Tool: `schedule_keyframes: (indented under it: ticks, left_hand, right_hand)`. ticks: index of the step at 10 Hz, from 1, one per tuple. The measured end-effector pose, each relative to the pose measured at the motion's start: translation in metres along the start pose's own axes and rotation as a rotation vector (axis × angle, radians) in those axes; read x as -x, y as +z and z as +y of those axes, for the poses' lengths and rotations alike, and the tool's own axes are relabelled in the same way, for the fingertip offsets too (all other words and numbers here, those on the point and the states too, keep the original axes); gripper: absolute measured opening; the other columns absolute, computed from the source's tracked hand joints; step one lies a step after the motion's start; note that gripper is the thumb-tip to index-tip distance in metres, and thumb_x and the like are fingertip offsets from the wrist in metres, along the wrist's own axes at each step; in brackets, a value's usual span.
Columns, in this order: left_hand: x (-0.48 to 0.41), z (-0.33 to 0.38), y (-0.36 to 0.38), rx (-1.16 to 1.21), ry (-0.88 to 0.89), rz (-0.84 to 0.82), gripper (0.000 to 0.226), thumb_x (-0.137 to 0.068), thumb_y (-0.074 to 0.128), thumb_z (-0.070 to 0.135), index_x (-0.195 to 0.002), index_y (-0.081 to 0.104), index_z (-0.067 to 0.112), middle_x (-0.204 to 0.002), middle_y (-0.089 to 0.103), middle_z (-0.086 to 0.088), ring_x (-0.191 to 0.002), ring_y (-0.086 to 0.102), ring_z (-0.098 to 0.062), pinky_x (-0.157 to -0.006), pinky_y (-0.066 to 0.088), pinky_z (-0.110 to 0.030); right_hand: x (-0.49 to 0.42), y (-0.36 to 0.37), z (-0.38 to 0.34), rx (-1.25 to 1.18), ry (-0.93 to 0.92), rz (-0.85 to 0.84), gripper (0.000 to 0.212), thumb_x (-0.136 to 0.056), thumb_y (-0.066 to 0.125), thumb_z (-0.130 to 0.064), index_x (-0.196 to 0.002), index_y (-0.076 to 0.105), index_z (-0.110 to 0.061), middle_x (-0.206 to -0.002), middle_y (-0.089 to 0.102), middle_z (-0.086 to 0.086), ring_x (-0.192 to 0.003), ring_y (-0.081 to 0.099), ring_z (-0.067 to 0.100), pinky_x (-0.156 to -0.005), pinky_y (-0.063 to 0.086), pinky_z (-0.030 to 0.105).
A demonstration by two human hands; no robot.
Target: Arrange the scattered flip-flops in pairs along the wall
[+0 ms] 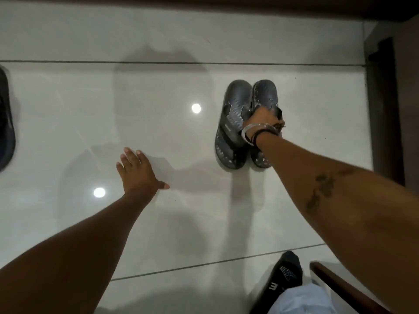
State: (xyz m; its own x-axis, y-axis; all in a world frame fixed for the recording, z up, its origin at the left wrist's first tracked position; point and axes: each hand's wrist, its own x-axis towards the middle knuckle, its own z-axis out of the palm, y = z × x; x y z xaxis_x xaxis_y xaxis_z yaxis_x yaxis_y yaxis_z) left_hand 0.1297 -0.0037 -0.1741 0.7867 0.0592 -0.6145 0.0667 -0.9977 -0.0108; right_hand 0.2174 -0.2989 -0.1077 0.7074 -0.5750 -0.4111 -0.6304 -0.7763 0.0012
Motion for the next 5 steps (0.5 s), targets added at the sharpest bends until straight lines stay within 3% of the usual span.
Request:
schedule_keyframes:
  ticks: [2, 3, 4, 5]
  left_hand:
    - [-0.001, 0.001, 0.000, 0.009, -0.009, -0.003, 0.138, -0.052, 0.083, 0.061, -0.147, 0.007, -0.004, -0.154, 0.002, -0.034, -0.142, 0.009, -0.047, -0.116, 0.011, -0.055]
    - [-0.003, 0.000, -0.001, 0.004, -0.002, 0.009, 0.137, -0.053, 0.083, 0.060, -0.147, 0.007, -0.004, -0.154, 0.002, -0.034, -0.142, 0.009, -0.047, -0.116, 0.010, -0.055]
    - [0.002, 0.001, -0.002, -0.001, -0.004, -0.009, 0.137, -0.053, 0.082, 0.061, -0.147, 0.007, -0.005, -0.154, 0.002, -0.035, -0.142, 0.009, -0.047, -0.116, 0.010, -0.055]
    - [0.001, 0.002, -0.011, -0.049, -0.012, -0.016, 0.136, -0.055, 0.076, 0.069, -0.147, 0.009, -0.004, -0.154, 0.005, -0.034, -0.142, 0.013, -0.046, -0.116, 0.010, -0.055]
  right_hand:
    - [-0.034, -0.004, -0.021, -0.049, -0.001, 0.092, 0.043, -0.092, 0.050, -0.048, -0.097, 0.067, -0.009, -0.102, 0.071, 0.011, -0.101, 0.063, 0.031, -0.097, 0.047, 0.040]
    - [-0.034, -0.005, -0.022, 0.009, -0.026, 0.133, 0.046, -0.090, 0.048, -0.054, -0.099, 0.067, -0.012, -0.106, 0.070, 0.010, -0.107, 0.059, 0.031, -0.104, 0.040, 0.042]
    - [-0.031, -0.005, -0.017, 0.042, -0.061, 0.122, 0.047, -0.091, 0.045, -0.055, -0.094, 0.065, -0.012, -0.103, 0.069, 0.012, -0.107, 0.059, 0.031, -0.107, 0.037, 0.044]
    - [-0.026, -0.011, -0.019, 0.044, -0.053, 0.115, 0.047, -0.088, 0.049, -0.056, -0.071, 0.057, -0.012, -0.084, 0.065, 0.009, -0.104, 0.059, 0.032, -0.101, 0.040, 0.046]
